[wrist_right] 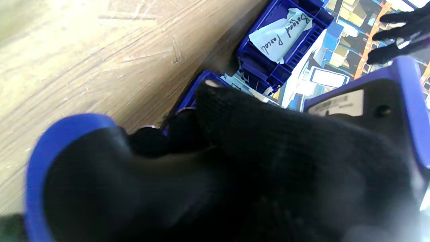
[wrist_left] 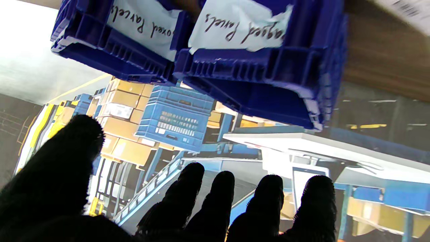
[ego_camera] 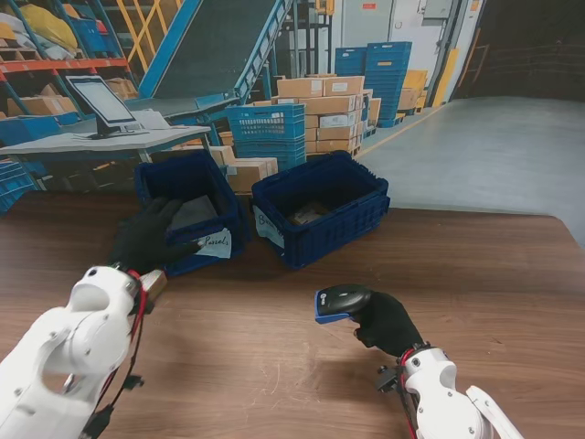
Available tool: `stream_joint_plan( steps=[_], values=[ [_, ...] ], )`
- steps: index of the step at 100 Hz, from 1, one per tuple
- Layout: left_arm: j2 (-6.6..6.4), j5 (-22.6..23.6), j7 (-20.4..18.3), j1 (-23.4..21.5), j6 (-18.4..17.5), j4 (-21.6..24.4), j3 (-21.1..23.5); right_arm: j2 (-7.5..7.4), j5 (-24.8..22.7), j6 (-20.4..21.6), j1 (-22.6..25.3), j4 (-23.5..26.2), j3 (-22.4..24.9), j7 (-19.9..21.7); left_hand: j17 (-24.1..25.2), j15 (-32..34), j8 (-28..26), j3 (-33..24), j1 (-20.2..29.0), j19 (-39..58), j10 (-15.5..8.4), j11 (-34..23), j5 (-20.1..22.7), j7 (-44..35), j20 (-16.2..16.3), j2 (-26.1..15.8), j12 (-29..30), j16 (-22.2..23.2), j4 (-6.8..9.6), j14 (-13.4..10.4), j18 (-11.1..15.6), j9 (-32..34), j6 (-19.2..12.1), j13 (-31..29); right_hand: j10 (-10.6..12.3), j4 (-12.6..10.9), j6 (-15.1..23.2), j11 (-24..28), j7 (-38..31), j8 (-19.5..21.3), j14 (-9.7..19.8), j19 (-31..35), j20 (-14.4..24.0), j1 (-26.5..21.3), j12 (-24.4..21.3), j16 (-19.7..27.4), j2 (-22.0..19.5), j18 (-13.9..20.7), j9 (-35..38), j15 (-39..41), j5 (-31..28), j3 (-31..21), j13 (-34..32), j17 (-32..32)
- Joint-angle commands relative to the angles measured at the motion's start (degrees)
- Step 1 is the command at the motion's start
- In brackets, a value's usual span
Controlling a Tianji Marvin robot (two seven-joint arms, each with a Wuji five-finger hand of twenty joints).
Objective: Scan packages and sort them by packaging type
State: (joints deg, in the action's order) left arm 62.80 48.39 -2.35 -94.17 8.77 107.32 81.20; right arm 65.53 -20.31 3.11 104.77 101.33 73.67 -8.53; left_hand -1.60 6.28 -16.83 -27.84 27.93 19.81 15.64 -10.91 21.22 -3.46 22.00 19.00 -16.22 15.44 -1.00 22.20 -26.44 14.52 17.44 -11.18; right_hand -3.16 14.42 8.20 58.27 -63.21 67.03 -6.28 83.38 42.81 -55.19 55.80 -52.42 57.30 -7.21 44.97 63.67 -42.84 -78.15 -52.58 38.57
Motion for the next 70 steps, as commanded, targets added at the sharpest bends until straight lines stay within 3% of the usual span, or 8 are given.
stream_joint_plan(
  steps=[1,40,70],
  values=[
    [-0.51,-0.27,-1.1,-2.2,-0.14,0.31,1.07,0.52,-0.29,-0.27,0.04,0.89,-0.32,0.69,0.99,0.77,0.29,0.69,-0.56,0.64,0.47,0.28,-0.24,0.99,-0.33,-1.79,-0.56,0.59,0.95,0.41,0.49,-0.16,1.02,-0.55,-0.61,-0.2,2.37,-0.14,-3.96,2.38,-1.46,3.03,1.48,-5.19,0.62,-0.66,-2.95,2.06,0.57,1.02,-3.4,-8.24,-1.35,0.54],
    [-0.32,-2.89,0.38,-10.85,-7.4,-2.86,10.7,0.43,-1.57,-0.24,-1.97,0.64,-2.45,0.63,1.04,0.96,0.2,-0.57,-0.64,1.04,0.67,-0.41,0.62,0.76,-0.31,-0.78,-0.89,0.81,0.76,-0.14,0.62,0.14,0.69,-0.28,-0.64,-0.25,2.35,-0.21,-3.94,2.42,-1.45,3.01,1.48,-5.14,0.67,-0.66,-2.99,2.09,0.53,1.02,-3.4,-8.24,-1.42,0.57],
    [-0.62,-2.58,3.34,-9.58,-18.69,-12.03,13.37,0.5,-2.08,-0.09,-3.26,-0.03,-3.84,0.18,1.12,1.32,0.29,-4.75,-1.88,1.18,0.27,-1.85,1.51,0.4,-0.46,1.54,-1.35,1.0,-0.18,-1.67,1.5,0.49,0.07,-0.27,-0.61,-0.28,2.31,-0.22,-3.9,2.44,-1.46,2.98,1.48,-5.13,0.68,-0.65,-3.03,2.03,0.56,1.03,-3.36,-8.21,-1.42,0.58]
  ],
)
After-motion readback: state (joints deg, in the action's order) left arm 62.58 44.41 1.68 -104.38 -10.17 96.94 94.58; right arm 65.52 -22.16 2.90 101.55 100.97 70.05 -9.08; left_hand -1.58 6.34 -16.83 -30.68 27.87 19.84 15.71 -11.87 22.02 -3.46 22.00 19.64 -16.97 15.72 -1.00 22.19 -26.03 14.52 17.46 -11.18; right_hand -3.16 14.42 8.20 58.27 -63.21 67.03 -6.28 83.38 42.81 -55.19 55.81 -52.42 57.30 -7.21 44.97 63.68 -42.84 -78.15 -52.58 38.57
